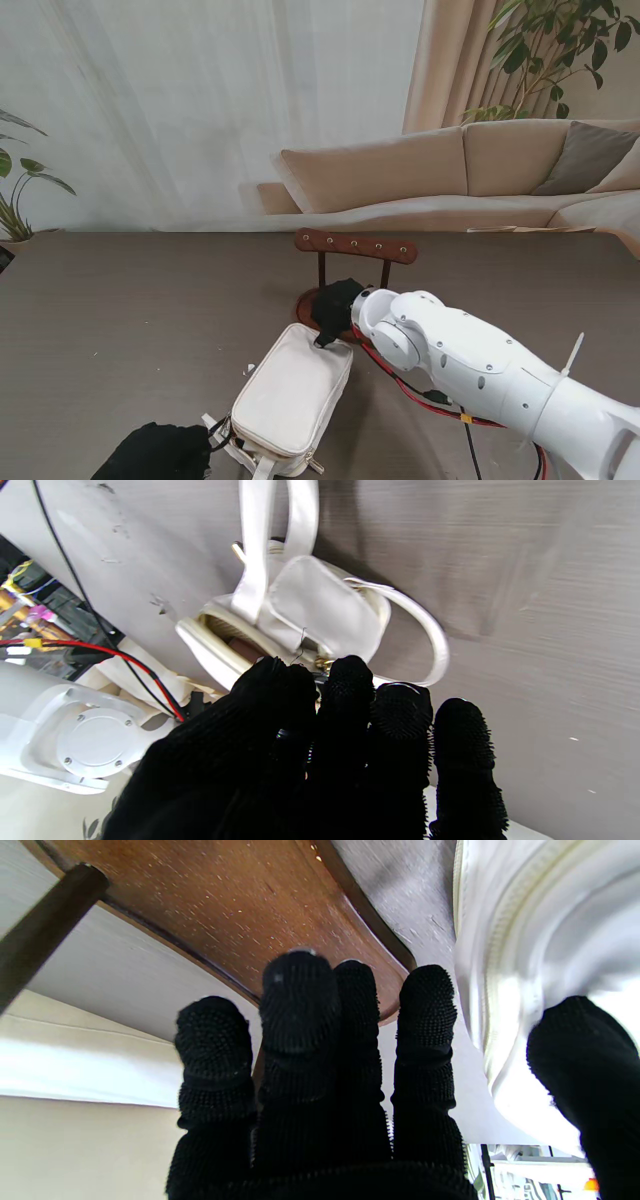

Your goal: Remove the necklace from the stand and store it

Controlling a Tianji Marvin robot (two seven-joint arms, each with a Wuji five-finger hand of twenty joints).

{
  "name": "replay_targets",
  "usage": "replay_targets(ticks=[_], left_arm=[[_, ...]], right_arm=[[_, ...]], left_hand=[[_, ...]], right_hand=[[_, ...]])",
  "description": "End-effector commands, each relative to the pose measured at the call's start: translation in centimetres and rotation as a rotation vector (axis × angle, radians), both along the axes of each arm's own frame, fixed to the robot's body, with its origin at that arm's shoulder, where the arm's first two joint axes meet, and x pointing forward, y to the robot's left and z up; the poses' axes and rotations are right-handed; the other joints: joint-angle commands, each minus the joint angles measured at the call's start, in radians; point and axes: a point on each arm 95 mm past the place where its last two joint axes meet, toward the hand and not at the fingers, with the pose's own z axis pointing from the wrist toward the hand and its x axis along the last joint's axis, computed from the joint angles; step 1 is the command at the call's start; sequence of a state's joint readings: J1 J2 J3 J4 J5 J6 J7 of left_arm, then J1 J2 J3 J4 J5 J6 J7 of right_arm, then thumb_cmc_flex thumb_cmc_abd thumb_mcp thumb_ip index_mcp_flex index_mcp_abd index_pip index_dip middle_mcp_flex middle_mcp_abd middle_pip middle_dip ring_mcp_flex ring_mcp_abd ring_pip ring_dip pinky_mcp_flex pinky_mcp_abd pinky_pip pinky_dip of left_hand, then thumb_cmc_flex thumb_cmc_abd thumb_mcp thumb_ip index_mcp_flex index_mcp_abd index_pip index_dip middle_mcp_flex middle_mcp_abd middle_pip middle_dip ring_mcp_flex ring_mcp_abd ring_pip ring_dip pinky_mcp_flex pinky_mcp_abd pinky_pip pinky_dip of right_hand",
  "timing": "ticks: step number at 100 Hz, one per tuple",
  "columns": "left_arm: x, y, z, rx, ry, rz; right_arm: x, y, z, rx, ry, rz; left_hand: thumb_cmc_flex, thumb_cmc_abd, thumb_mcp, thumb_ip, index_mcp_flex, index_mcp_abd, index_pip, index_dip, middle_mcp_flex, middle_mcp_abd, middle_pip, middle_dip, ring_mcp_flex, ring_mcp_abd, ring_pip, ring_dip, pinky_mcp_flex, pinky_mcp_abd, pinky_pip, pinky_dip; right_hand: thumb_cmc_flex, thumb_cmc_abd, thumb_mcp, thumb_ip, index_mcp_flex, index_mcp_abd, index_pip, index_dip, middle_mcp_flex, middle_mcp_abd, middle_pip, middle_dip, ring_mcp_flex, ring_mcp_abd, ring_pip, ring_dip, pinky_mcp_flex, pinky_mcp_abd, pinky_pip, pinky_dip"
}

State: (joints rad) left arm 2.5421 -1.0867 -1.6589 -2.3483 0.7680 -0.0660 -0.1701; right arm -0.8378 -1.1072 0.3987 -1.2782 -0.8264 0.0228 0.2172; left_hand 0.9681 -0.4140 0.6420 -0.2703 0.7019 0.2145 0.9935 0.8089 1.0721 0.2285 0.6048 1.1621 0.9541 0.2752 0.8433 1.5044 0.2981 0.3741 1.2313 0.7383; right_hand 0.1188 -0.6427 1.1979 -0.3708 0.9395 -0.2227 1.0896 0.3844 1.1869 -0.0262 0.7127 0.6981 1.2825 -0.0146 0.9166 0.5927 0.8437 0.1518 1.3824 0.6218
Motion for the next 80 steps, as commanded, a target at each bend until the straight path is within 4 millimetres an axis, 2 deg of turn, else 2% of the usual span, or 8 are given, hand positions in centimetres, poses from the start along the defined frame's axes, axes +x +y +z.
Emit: replay_targets(ticks=[1, 7, 14, 17, 19, 50, 80], left_arm=[[0.2, -0.6, -0.1, -0.013, 0.018, -0.024], [0.5, -0.9, -0.4, -0.030, 0.020, -0.033], [0.9, -1.4, -0.7, -0.055, 0.028, -0.044], [1.1, -1.6, -0.9, -0.063, 0.031, -0.048], [1.2, -1.8, -1.0, -0.068, 0.033, -0.051], [2.8, -3.3, -2.7, -0.097, 0.081, -0.082], [4.4, -3.1, -4.1, -0.049, 0.082, -0.064]], right_arm=[[-0.6, -2.5, -2.3, -0.055, 0.050, -0.034], [-0.8, -2.8, -2.1, -0.041, 0.048, -0.042], [-0.9, -3.3, -1.8, -0.024, 0.039, -0.051], [-1.0, -3.4, -1.7, -0.019, 0.035, -0.054], [-1.0, -3.6, -1.6, -0.015, 0.033, -0.057], [-1.4, -5.3, -0.7, 0.022, 0.049, -0.110], [-2.5, -5.9, -1.1, 0.064, 0.106, -0.118]], left_hand=[[0.052, 0.019, 0.015, 0.043, 0.037, -0.009, 0.078, 0.016, 0.000, -0.006, -0.009, -0.014, -0.006, 0.001, -0.007, -0.003, -0.003, -0.010, -0.001, -0.010], [0.050, 0.017, 0.020, 0.042, 0.039, -0.009, 0.078, 0.015, 0.004, -0.007, -0.016, -0.021, 0.000, 0.008, -0.020, -0.010, 0.002, -0.007, -0.001, -0.010], [0.048, 0.015, 0.024, 0.041, 0.039, -0.008, 0.077, 0.014, 0.007, -0.003, -0.025, -0.030, 0.003, 0.014, -0.031, -0.017, 0.006, -0.004, -0.001, -0.010], [0.048, 0.015, 0.025, 0.041, 0.039, -0.008, 0.077, 0.014, 0.008, -0.003, -0.032, -0.037, 0.006, 0.021, -0.040, -0.023, 0.007, -0.002, -0.001, -0.011], [0.048, 0.015, 0.026, 0.041, 0.041, -0.007, 0.077, 0.014, 0.008, -0.001, -0.036, -0.040, 0.007, 0.022, -0.043, -0.025, 0.009, -0.001, -0.001, -0.011], [0.047, 0.015, 0.028, 0.041, 0.040, -0.003, 0.074, 0.012, 0.014, 0.006, -0.064, -0.070, 0.016, 0.036, -0.076, -0.045, 0.012, 0.003, -0.002, -0.013], [0.045, 0.012, 0.027, 0.041, 0.042, -0.003, 0.075, 0.011, 0.018, 0.005, -0.064, -0.073, 0.020, 0.040, -0.081, -0.049, 0.013, 0.005, -0.001, -0.014]], right_hand=[[0.118, -0.004, 0.032, 0.124, -0.046, 0.017, -0.035, -0.021, -0.033, -0.006, -0.023, -0.037, 0.016, 0.027, -0.064, -0.013, -0.152, 0.011, -0.019, -0.006], [0.076, 0.046, -0.010, 0.156, -0.071, 0.048, -0.095, -0.007, -0.060, 0.001, -0.034, -0.057, -0.002, 0.031, -0.112, -0.005, -0.168, 0.015, -0.033, -0.007], [0.024, 0.122, -0.057, 0.225, -0.101, 0.085, -0.173, 0.024, -0.086, 0.009, -0.046, -0.077, -0.017, 0.038, -0.140, 0.001, -0.179, 0.018, -0.041, -0.006], [0.008, 0.149, -0.075, 0.264, -0.108, 0.093, -0.200, 0.059, -0.093, 0.010, -0.047, -0.084, -0.020, 0.037, -0.145, 0.002, -0.181, 0.017, -0.044, -0.006], [-0.004, 0.166, -0.087, 0.276, -0.119, 0.101, -0.215, 0.074, -0.101, 0.012, -0.051, -0.088, -0.025, 0.038, -0.149, 0.002, -0.185, 0.018, -0.047, -0.006], [-0.050, 0.259, -0.211, 0.283, -0.164, 0.145, -0.267, 0.086, -0.123, 0.033, -0.063, -0.110, -0.039, 0.056, -0.163, -0.002, -0.196, 0.027, -0.052, -0.005], [-0.066, 0.308, -0.259, 0.290, -0.098, 0.146, -0.248, 0.090, -0.088, 0.042, -0.055, -0.115, -0.012, 0.058, -0.144, 0.003, -0.176, 0.030, -0.038, -0.001]])
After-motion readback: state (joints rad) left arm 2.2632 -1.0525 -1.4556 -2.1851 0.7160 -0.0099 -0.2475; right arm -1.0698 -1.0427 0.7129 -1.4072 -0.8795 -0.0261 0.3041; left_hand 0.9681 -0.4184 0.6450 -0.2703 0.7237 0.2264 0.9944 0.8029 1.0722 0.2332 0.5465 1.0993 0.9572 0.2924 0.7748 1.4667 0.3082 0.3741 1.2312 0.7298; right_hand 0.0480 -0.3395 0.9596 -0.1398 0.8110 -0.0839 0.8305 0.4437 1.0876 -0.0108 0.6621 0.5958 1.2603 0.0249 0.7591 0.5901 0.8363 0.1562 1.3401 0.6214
